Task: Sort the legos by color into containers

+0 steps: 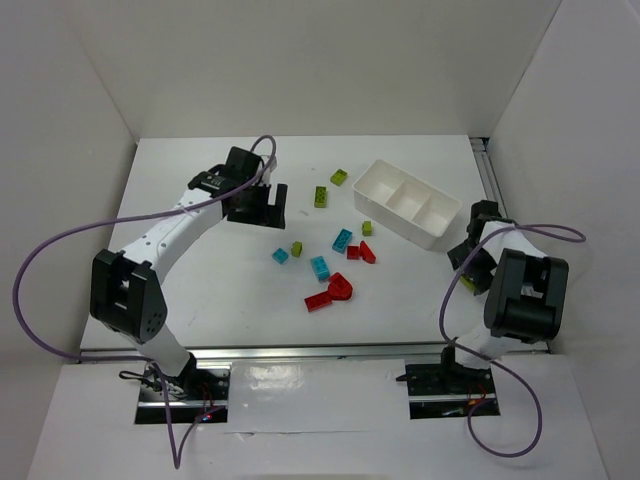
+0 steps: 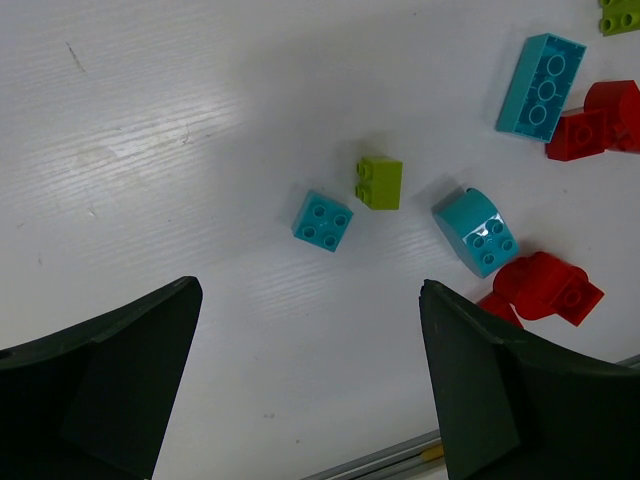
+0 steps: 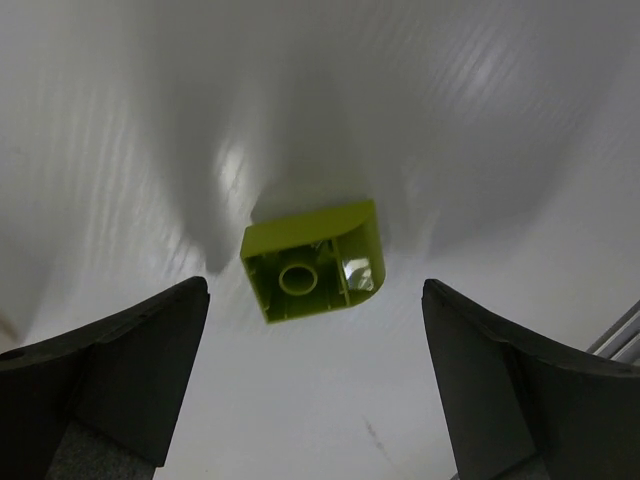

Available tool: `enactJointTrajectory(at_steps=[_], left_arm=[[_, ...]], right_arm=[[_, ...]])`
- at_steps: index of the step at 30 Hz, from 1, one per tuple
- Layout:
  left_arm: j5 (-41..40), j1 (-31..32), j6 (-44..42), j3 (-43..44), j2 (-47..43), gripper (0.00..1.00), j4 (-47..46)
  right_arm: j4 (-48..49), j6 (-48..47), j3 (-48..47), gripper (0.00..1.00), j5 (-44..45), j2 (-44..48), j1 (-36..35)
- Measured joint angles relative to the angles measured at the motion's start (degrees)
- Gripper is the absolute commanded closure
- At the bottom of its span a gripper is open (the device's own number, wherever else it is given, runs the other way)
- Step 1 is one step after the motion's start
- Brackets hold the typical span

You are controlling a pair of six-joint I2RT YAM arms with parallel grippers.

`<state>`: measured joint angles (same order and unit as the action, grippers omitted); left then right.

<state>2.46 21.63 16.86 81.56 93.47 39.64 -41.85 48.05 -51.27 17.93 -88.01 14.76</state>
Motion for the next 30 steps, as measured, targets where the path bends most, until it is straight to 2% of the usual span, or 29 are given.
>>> enactJointTrajectory(at_steps=[7,10,11,14,19,30], left_arm=[[0.04,0.0,0.0,0.2,0.85,0.0,0.04],[0.04,0.0,0.0,0.2,0.94,0.0,0.13],[0.04,0.0,0.0,0.22,0.94,0.0,0.15],[0.04,0.13,0.0,0.28,1.01,0.0,0.22],[0.07,0.46,0.0,0.63,1.29,0.0,0.24],[0.22,0.81,0.0,1.27,1.29,0.0,0.28]], right_arm=[[4.44,-5.81,1.01,0.08,2.23,-2.4,0.0],[6.45,-7.93,1.14,0.22,2.89,-2.54,0.0],[7.02,-8.46,1.16,0.31,2.99,-2.64,0.0],[8.98,-9.42,1.66,0.39,2.84,-2.75,0.0],[10.38,-9.81,2.43,0.59,2.6,-2.03,0.0],[7.89,-9.57,3.15,0.62,0.59,5.46,0.0]])
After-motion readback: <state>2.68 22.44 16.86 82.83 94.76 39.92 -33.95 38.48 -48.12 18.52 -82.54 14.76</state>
